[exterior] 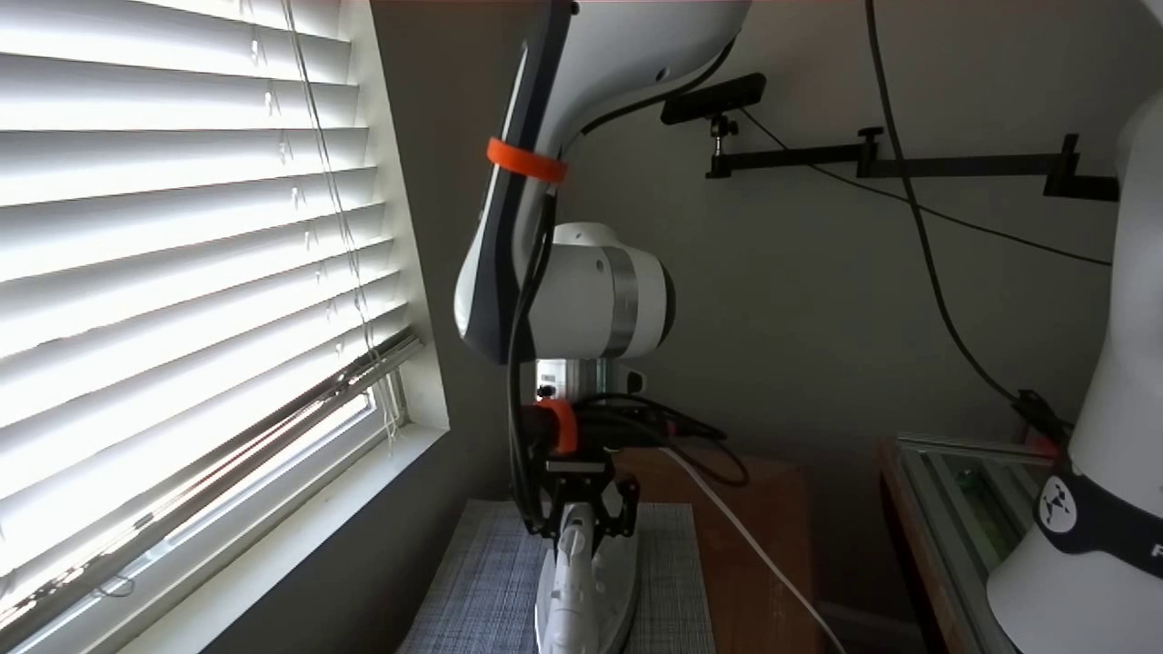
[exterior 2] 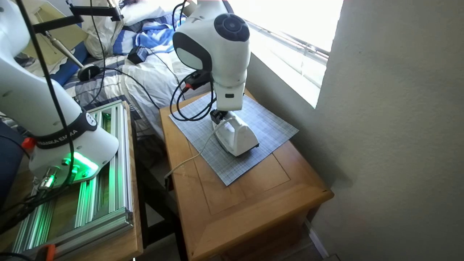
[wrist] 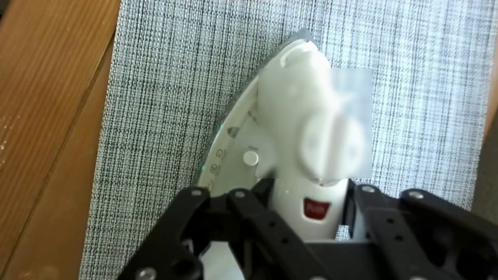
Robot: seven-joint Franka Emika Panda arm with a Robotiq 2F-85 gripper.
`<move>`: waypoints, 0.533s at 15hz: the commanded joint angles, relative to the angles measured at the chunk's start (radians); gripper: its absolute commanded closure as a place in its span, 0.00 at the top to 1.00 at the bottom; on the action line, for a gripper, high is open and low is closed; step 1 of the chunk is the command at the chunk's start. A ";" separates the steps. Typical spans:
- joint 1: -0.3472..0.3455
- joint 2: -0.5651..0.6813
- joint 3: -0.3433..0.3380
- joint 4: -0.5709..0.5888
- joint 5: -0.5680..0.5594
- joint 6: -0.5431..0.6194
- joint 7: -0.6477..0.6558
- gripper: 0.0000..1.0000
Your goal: Place the iron upright.
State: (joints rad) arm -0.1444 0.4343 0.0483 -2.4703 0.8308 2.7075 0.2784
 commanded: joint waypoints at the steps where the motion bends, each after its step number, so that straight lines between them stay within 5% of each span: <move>1: -0.009 0.015 -0.002 0.026 0.053 -0.030 -0.057 0.14; 3: -0.049 0.014 0.029 0.026 0.067 -0.029 -0.083 0.01; 8: -0.148 -0.009 0.064 0.032 0.165 -0.103 -0.222 0.00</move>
State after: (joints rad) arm -0.2118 0.4539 0.0811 -2.4598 0.9196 2.6794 0.1567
